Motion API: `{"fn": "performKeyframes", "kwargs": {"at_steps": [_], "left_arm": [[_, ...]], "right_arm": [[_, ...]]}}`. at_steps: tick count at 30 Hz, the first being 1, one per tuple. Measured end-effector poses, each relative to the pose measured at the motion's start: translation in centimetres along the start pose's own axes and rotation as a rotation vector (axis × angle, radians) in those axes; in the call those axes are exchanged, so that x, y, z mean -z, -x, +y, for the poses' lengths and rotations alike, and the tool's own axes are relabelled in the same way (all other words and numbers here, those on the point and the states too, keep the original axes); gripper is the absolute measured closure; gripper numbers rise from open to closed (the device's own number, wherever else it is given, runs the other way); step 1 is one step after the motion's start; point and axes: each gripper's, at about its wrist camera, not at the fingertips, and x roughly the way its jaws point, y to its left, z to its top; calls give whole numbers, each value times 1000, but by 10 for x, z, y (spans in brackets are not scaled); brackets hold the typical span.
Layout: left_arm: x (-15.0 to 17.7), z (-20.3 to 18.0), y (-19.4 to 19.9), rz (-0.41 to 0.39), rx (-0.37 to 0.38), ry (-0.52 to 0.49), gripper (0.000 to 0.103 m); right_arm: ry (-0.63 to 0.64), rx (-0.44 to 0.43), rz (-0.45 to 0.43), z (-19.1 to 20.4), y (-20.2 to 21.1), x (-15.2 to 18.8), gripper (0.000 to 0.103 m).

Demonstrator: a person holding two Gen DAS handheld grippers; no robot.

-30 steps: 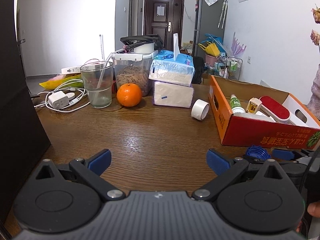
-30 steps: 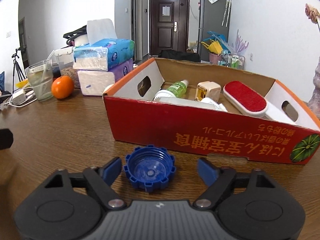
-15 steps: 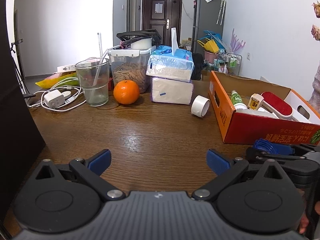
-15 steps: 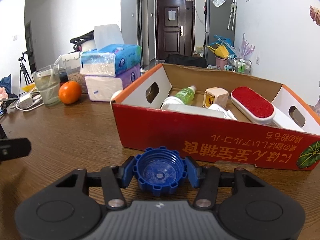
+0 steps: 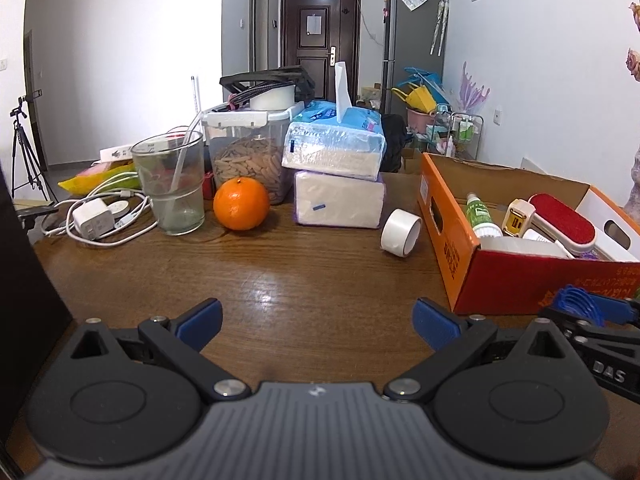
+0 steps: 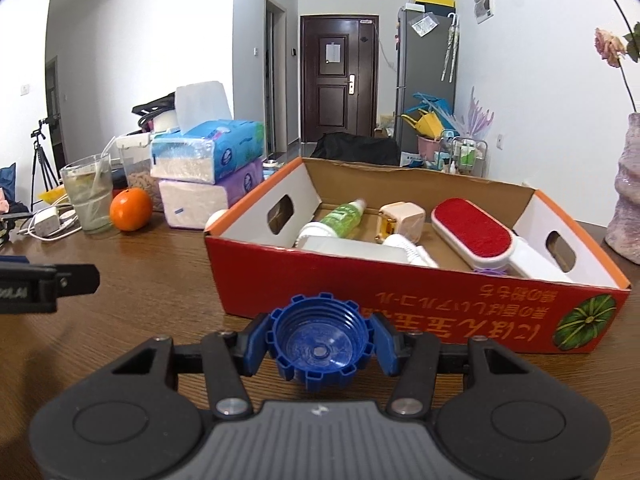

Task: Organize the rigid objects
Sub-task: 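Lift the blue cap in the right tool toward the box, then move the open left tool toward the white tape roll while the right tool holds the cap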

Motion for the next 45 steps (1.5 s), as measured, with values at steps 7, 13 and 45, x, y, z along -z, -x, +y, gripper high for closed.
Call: {"fn": "performKeyframes", "kwargs": {"at_steps": [7, 13, 45], "left_arm": [[-8, -9, -21, -16, 18, -4, 0], [-17, -17, -40, -32, 31, -14, 0], [-53, -37, -117, -29, 99, -100, 0]], "right_arm": [[-24, 30, -32, -21, 12, 0, 50], [-55, 70, -55, -44, 20, 1, 50], [-120, 246, -69, -111, 38, 14, 50]]}}
